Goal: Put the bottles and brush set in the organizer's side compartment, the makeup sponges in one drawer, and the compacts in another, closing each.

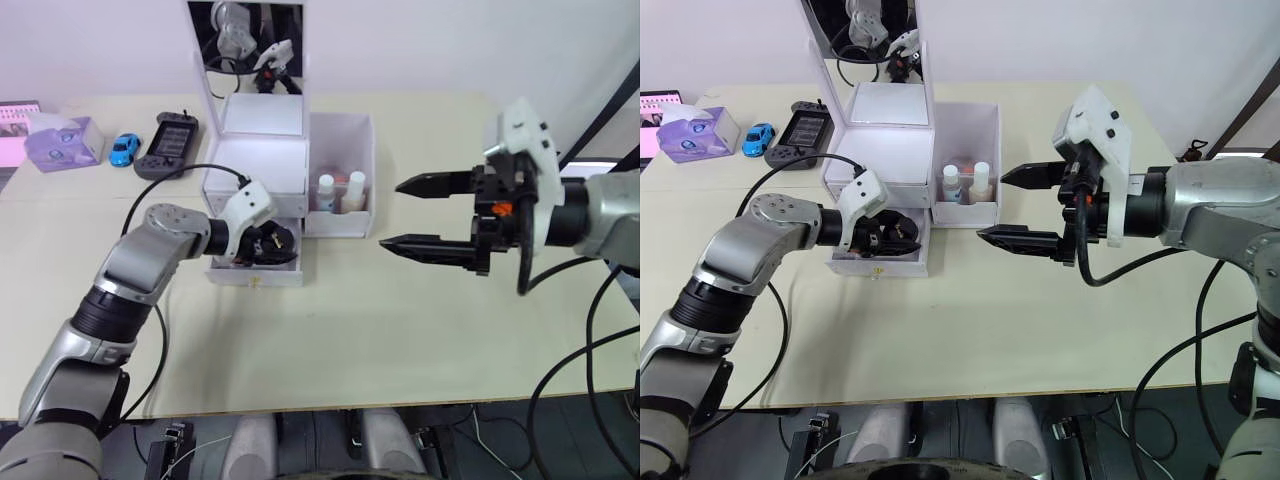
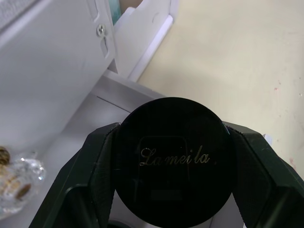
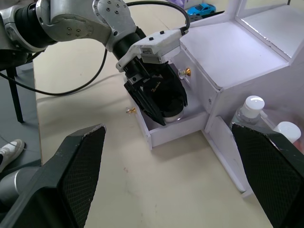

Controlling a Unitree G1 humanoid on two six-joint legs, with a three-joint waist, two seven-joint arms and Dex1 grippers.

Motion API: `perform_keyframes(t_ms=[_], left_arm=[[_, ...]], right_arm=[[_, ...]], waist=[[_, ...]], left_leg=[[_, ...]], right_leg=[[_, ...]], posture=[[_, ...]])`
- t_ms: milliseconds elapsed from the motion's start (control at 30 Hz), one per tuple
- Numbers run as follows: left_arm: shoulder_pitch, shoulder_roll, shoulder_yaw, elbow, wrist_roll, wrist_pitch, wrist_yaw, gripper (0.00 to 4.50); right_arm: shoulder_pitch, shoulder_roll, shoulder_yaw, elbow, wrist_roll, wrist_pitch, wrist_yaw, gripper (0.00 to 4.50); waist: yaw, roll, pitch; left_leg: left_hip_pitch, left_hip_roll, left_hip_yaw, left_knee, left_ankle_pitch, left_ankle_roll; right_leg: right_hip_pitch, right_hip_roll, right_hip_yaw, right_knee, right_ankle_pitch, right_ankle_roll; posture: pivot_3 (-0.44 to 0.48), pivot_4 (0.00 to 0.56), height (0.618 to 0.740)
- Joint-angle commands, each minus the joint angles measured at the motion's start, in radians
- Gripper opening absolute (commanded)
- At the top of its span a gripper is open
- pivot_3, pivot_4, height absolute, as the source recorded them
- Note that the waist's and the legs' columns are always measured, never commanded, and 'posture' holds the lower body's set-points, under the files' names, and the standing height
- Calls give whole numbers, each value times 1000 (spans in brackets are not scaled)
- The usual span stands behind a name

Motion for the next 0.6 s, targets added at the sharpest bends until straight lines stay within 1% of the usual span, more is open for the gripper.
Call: perform_keyframes(t_ms=[33, 67, 200, 333, 400, 533, 600], left_arm=[[-18, 14, 14, -17, 14, -12, -17, 4089], [-13, 28, 17, -31, 11, -6, -28, 4467], [-5, 51, 26, -60, -2, 25, -50, 4467], [-17, 46, 42, -63, -12, 39, -41, 4467], [-15, 52, 62, -84, -40, 59, -52, 4467], [49, 142, 140, -194, -136, 90, -145, 4467], [95, 184, 216, -233, -191, 97, -169, 4467]], right_arm=[[-27, -16, -14, 1, -6, -17, 0, 4500], [-26, -18, -15, 0, -6, -18, 1, 4500], [-19, -21, -16, 1, -10, -27, 8, 4500], [-17, -23, -15, 8, -22, -38, 29, 4500], [-15, -25, -13, 13, -28, -44, 41, 4500], [-11, -31, -3, 29, -46, -61, 88, 4500], [-9, -33, 7, 46, -59, -75, 123, 4500]], waist=[[0, 0, 0], [0, 0, 0], [-2, 0, 0], [-1, 0, 0], [-1, 0, 0], [-6, 0, 0], [-6, 1, 0]], left_leg=[[0, 0, 0, 0, 0, 0], [0, 0, 0, 0, 0, 0], [0, 0, 0, -1, 0, 0], [0, 0, 0, 0, 0, 0], [0, 0, 0, 0, 0, 0], [0, 0, 0, -1, 0, 0], [0, 0, 0, -1, -1, 2]], right_leg=[[0, 0, 0, 0, 0, 0], [0, 0, 0, 0, 0, 0], [0, 0, 0, 0, 0, 0], [0, 0, 0, 0, 0, 0], [0, 0, 0, 0, 0, 0], [0, 0, 0, -1, 0, 1], [-1, 0, 0, -1, -1, 1]], posture=[[0, 150, 740], [0, 150, 740], [0, 150, 740], [0, 150, 740], [0, 150, 740], [0, 150, 740], [0, 150, 740]])
